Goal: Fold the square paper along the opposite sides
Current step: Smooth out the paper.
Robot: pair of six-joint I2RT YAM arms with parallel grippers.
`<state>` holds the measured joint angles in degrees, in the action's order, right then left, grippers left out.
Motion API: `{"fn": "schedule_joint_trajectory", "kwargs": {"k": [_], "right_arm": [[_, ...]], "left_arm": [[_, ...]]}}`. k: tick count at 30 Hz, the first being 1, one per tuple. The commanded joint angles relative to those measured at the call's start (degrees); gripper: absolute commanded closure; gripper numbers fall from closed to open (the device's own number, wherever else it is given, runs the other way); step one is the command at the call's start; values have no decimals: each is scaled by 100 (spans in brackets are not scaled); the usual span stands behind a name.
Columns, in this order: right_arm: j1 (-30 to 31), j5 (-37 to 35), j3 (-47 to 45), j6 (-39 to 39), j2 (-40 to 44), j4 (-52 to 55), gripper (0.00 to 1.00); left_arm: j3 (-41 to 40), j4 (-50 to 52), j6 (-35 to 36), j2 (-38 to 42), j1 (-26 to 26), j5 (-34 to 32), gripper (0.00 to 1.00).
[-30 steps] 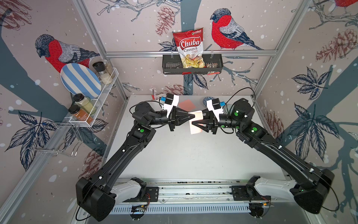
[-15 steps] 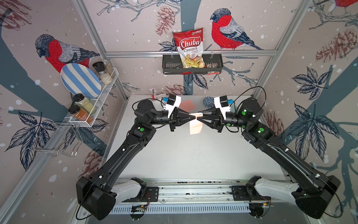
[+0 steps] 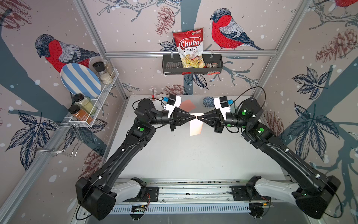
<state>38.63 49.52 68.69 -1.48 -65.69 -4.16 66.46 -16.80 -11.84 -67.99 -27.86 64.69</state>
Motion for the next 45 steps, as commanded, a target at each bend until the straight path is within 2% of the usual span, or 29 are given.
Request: {"fn": "schedule_joint_trajectory", "kwargs": {"k": [1,3,5,8,24,31,39,41,43,45], "right_arm": [[7,41,-9,79,82,-68,100],[5,1,-2,100,93,-33,100],[-5,-20,38,137,76,17,84],[-14,-21,96,139,15,46,79],[-16,-21,102,112,-93,32,79],[-25,-21,118,121,-76,29,94],[-21,5,150,153,-39,65,95],[-21,5,139,157,-30,73,92],[-22,22,154,175,-20,90,85],[-22,23,151,177,-25,91,86]], "left_arm": [[102,393,326,-2,9,-117,100],[154,528,402,-37,9,-157,100],[168,570,417,-55,8,-150,100],[175,572,416,-74,9,-118,100],[164,547,406,63,16,-45,100],[178,546,401,23,13,-44,100],[208,702,509,-4,9,-123,100],[211,740,541,0,11,-147,100],[225,782,559,-8,9,-158,100],[228,791,567,-20,8,-149,100]]}}
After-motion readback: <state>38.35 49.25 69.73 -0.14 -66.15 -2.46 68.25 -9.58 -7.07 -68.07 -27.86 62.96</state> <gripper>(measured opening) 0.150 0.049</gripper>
